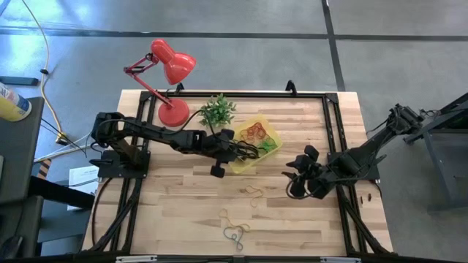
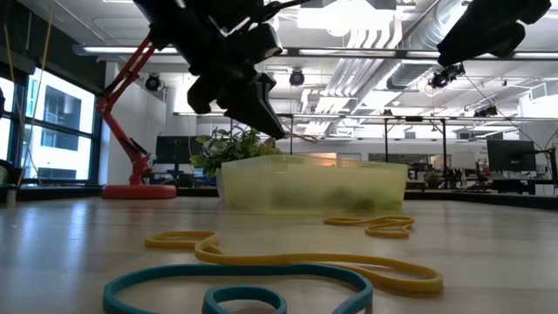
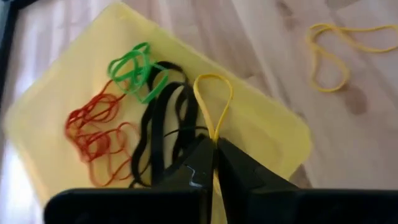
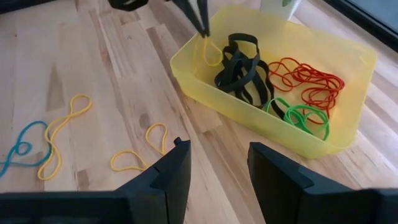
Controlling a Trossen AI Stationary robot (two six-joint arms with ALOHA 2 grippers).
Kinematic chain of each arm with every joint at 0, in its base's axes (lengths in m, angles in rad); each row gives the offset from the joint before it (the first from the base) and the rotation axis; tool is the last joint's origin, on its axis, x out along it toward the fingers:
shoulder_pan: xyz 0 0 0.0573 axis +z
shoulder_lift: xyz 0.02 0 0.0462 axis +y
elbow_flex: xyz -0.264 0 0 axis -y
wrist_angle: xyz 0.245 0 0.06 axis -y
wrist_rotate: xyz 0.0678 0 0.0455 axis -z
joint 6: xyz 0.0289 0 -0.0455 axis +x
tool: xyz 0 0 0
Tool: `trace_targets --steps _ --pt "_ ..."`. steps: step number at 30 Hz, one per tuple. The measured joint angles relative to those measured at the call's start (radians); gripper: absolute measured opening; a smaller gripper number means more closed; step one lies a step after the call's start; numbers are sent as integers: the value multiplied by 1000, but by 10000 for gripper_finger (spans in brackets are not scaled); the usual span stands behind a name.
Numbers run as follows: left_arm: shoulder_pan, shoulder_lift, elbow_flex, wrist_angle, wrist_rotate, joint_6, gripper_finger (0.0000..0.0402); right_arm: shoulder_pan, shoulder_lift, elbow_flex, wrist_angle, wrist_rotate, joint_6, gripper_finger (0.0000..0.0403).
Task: Pick and place rubber bands into bin
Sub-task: Put the yellow rubber band into the transparent yellow bin
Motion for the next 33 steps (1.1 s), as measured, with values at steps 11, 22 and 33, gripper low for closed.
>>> trace_targets --steps 11,22,33 --pt "0 0 0 3 45 -8 127 -16 0 0 5 -1 8 149" --pt "-116 0 56 27 210 72 149 -6 40 0 36 -115 -11 149" --pt "-237 -46 56 -261 212 -31 118 -38 328 -1 352 -280 -209 151"
